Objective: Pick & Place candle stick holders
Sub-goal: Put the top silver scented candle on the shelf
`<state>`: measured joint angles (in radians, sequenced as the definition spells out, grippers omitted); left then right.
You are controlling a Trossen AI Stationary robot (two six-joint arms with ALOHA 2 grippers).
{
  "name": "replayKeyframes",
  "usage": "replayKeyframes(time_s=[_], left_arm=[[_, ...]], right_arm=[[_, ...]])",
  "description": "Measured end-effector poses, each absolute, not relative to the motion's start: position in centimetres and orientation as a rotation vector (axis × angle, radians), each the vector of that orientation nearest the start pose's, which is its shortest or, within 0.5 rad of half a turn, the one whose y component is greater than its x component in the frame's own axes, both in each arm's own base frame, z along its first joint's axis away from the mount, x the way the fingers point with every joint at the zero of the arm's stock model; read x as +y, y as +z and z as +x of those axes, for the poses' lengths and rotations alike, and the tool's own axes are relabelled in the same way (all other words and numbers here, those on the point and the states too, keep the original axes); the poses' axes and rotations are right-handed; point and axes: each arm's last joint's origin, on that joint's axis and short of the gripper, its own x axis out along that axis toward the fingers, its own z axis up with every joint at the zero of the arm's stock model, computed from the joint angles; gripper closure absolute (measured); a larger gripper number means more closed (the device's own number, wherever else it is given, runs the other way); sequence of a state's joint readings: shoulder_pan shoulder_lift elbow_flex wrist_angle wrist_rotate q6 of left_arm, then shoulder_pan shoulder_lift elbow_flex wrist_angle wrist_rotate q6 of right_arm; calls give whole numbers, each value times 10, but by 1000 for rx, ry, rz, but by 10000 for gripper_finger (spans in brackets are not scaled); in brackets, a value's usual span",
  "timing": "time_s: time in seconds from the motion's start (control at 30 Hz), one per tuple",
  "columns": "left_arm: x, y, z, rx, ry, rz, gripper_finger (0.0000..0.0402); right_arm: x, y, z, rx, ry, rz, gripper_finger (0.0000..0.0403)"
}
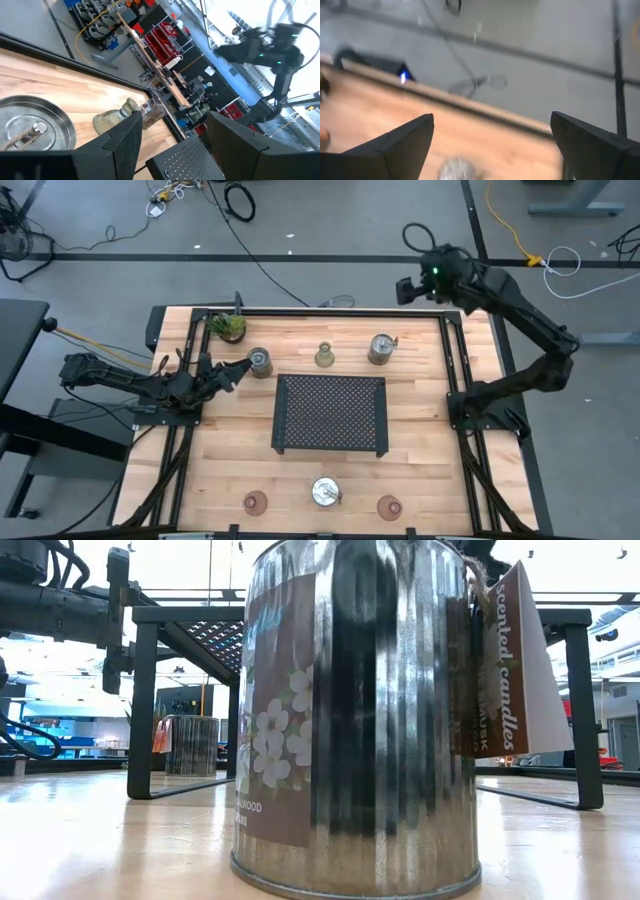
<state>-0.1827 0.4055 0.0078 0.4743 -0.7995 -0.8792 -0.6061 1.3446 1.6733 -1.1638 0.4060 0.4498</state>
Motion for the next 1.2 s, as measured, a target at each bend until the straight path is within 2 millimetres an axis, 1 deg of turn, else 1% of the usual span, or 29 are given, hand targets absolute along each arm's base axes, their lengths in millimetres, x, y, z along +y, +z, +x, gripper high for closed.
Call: replayKeyframes(time_s=[0.07, 0.13, 0.27, 0.4, 0.53, 0.67, 0.73, 0.83, 1.03, 1.13, 1.2], left_arm=[[0, 175, 116, -336, 547, -887, 174], [0, 175, 116, -336, 547, -887, 174], [0, 175, 116, -336, 547, -888, 174], [0, 175, 116, -336, 547, -887, 174], [0, 175, 116, -336, 547, -887, 174], [0, 175, 116, -336, 547, -888, 174], [0, 175, 116, -337, 546, -888, 174], [0, 175, 116, -336, 546, -888, 174], [0, 175, 116, -337, 546, -888, 174], [0, 175, 116, -337, 547, -888, 174], [0, 175, 116, -337, 547, -888, 174]], right_arm=[[-157, 417, 186, 722, -1092, 528, 4], [-165, 408, 190, 798, -1026, 562, 4], [-179, 389, 207, 917, -940, 544, 4], [-194, 362, 225, 1055, -905, 567, 4], [-201, 331, 240, 1284, -763, 550, 4], [-200, 313, 249, 1430, -654, 483, 4], [-198, 312, 254, 1434, -617, 430, 4], [-194, 312, 260, 1420, -593, 402, 4], [-189, 312, 265, 1395, -614, 406, 4], [-187, 304, 269, 1395, -635, 393, 5], [-184, 291, 270, 1397, -615, 437, 4]])
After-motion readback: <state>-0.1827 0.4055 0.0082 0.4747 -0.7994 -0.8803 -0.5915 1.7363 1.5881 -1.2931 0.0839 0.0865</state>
